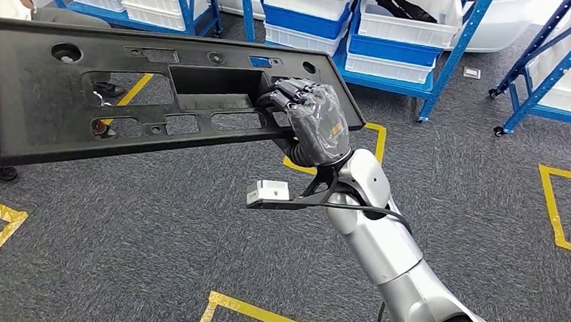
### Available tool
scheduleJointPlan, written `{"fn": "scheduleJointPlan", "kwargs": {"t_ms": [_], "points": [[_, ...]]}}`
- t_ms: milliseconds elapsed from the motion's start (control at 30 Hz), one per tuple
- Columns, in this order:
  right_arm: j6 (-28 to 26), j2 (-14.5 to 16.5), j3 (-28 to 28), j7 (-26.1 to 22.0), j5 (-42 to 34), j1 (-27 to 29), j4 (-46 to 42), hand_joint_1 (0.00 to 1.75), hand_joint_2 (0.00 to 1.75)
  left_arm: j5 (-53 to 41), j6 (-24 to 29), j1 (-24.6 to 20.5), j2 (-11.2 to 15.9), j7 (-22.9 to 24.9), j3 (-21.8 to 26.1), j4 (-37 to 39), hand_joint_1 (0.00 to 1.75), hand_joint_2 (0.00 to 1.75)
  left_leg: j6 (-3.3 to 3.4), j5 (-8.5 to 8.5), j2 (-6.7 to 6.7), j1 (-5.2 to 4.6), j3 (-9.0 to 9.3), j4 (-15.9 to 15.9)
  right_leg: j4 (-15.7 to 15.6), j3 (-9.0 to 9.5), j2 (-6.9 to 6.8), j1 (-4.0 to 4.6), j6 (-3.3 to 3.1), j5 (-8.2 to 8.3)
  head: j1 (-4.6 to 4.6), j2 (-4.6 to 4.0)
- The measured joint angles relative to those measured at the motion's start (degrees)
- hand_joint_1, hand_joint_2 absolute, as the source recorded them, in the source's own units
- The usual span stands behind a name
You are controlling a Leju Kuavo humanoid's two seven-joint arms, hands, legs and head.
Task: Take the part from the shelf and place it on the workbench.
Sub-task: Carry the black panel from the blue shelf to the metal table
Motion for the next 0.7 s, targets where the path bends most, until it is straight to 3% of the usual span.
{"fn": "scheduleJointPlan", "kwargs": {"t_ms": [67, 100, 167, 233, 267, 367, 433, 500, 567, 600, 633, 700], "points": [[-0.23, 0.32, 0.34, -0.04, -0.23, -0.32, 0.80, 1.75, 1.75, -0.02, -0.24, -0.04, 0.01, 0.81, 0.17, 0.04, 0.00, 1.75, -0.23, -1.86, 0.54, 0.07, -1.95, 5.12, 0.02, -0.18, -1.27, 0.21, -0.08, 0.03, 0.00, 0.00], [-0.28, 0.43, 0.47, -0.04, -0.34, -0.41, 1.11, 1.75, 1.75, -0.05, -0.88, -0.04, 0.01, 1.91, 0.20, 0.08, 0.00, 1.75, -0.19, -1.34, 0.69, 0.08, -1.41, 4.69, 0.02, -0.21, -1.91, 0.27, -0.08, 0.03, -0.01, 0.00], [-0.34, 0.60, 0.65, -0.06, -0.61, -0.72, 1.52, 1.75, 1.75, -0.30, -3.16, -0.04, 0.01, 5.37, 0.22, 0.14, 0.00, 1.75, 0.23, 1.63, 1.77, 0.01, 2.69, -1.88, 0.02, -0.16, -2.98, 0.37, -0.06, 0.01, -0.01, 0.00], [-0.48, 0.73, 0.80, -0.12, -0.99, -1.24, 1.73, 1.75, 1.75, -0.84, -4.63, -0.16, -0.07, 8.69, 0.21, 0.15, 0.00, 1.75, 0.91, 3.47, 3.52, -0.45, 6.45, -8.54, 0.04, -0.26, -3.83, 0.81, 0.04, -0.04, 0.06, 0.00], [-0.60, 0.80, 0.89, -0.16, -1.15, -1.45, 1.82, 1.75, 1.75, -1.14, -4.73, -0.22, -0.20, 9.88, 0.19, 0.15, 0.00, 1.75, 1.25, 3.74, 3.99, -0.69, 7.26, -10.21, 0.04, -0.33, -4.26, 1.05, 0.12, -0.07, 0.10, 0.00], [-0.84, 1.03, 1.22, -0.20, -1.34, -1.65, 2.14, 1.75, 1.75, -1.89, -4.66, -0.20, -0.69, 12.44, 0.15, 0.23, 0.00, 1.75, 2.17, 4.04, 2.68, -0.82, 7.12, -10.88, -0.01, -0.38, -5.13, 1.36, 0.67, -0.26, 0.24, 0.00], [-0.92, 1.06, 1.42, -0.20, -1.39, -1.72, 2.25, 1.75, 1.75, -2.28, -4.81, -0.26, -0.91, 13.41, 0.13, 0.31, 0.00, 1.75, 2.93, 4.52, 1.70, -0.51, 7.17, -11.33, 2.69, -1.54, -3.08, 1.29, 0.87, -1.93, 0.28, 0.00], [-0.99, 0.81, 1.62, -0.20, -1.45, -1.63, 2.45, 1.75, 1.75, -2.52, -4.93, -0.42, -1.04, 13.81, 0.10, 0.32, 0.00, 1.75, 3.39, 4.79, 0.55, -0.34, 7.03, -11.43, 9.83, -4.77, -0.56, 1.12, 0.50, -5.24, 0.43, 0.00], [-1.00, 0.52, 1.85, -0.15, -1.51, -1.32, 2.78, 1.75, 1.75, -2.69, -5.13, -0.47, -1.12, 13.98, 0.08, 0.34, 0.00, 1.75, 3.56, 4.99, -0.84, -0.35, 6.76, -11.42, 16.22, -7.84, 0.05, 1.07, 0.51, -7.42, 0.56, 0.00], [-1.00, 0.45, 1.98, -0.07, -1.52, -1.17, 2.91, 1.75, 1.75, -2.80, -5.21, -0.45, -1.14, 14.04, 0.08, 0.35, 0.00, 1.75, 3.57, 5.14, -1.60, -0.36, 6.63, -11.41, 16.51, -8.04, 0.16, 1.08, 0.77, -7.22, 0.60, 0.00], [-0.99, 0.41, 2.10, 0.03, -1.54, -1.10, 2.98, 1.75, 1.75, -2.88, -5.26, -0.42, -1.15, 14.08, 0.08, 0.36, 0.00, 1.75, 3.50, 5.29, -2.35, -0.39, 6.55, -11.40, 14.40, -7.01, 0.38, 1.09, 1.09, -6.12, 0.60, 0.00], [-0.99, 0.40, 2.33, 0.23, -1.54, -1.17, 3.02, 1.75, 1.75, -2.96, -5.27, -0.42, -1.26, 14.12, 0.08, 0.37, 0.00, 1.75, 3.21, 5.62, -3.76, -0.44, 6.47, -11.37, 5.88, -2.73, 2.26, 1.18, 1.32, -2.84, 0.59, 0.00]]}}
